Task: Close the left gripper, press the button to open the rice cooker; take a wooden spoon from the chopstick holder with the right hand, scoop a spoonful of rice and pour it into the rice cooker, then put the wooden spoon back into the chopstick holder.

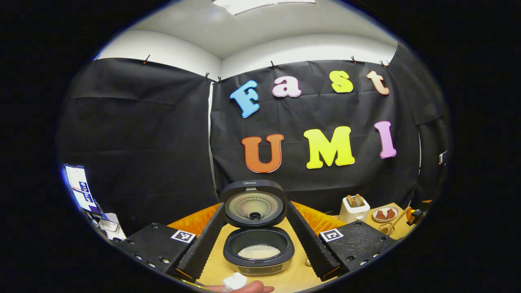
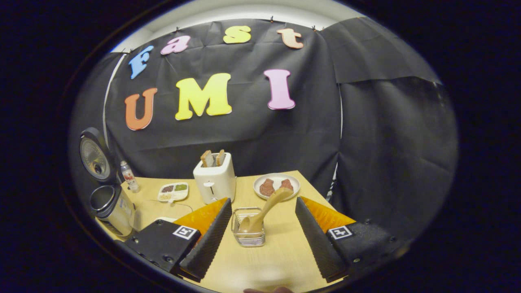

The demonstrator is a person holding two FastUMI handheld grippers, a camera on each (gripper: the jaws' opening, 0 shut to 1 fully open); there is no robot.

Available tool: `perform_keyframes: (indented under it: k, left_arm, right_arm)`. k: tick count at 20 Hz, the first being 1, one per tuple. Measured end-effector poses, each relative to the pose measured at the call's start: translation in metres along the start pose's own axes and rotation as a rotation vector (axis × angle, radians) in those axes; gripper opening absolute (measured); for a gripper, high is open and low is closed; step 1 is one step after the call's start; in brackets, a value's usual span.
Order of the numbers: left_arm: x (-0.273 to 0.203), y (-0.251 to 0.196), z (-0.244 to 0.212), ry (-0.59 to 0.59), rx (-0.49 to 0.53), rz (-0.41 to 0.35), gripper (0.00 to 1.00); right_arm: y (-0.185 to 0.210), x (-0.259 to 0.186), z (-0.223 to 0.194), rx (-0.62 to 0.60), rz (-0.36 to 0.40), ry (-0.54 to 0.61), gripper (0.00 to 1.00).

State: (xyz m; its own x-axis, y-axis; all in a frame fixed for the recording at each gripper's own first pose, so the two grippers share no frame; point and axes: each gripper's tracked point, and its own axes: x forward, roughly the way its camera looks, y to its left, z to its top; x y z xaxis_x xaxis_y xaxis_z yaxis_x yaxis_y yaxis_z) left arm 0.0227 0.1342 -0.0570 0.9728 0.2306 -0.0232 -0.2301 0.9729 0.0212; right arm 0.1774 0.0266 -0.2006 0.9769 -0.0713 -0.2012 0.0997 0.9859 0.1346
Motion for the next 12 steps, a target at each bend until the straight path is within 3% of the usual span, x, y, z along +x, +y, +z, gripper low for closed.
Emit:
perform_keyframes:
  k: [7, 12]
  left_arm:
    - [0.005, -0.003, -0.003, 0.019, -0.007, 0.011, 0.95]
    - [0.013, -0.012, -0.008, 0.023, 0.024, 0.006, 0.95]
  right_arm:
    - [-0.015, 0.102, -0.044, 0.081, -0.02, 0.08, 0.98]
    - [-0.02, 0.147, -0.043, 0.169, -0.002, 0.074, 1.0]
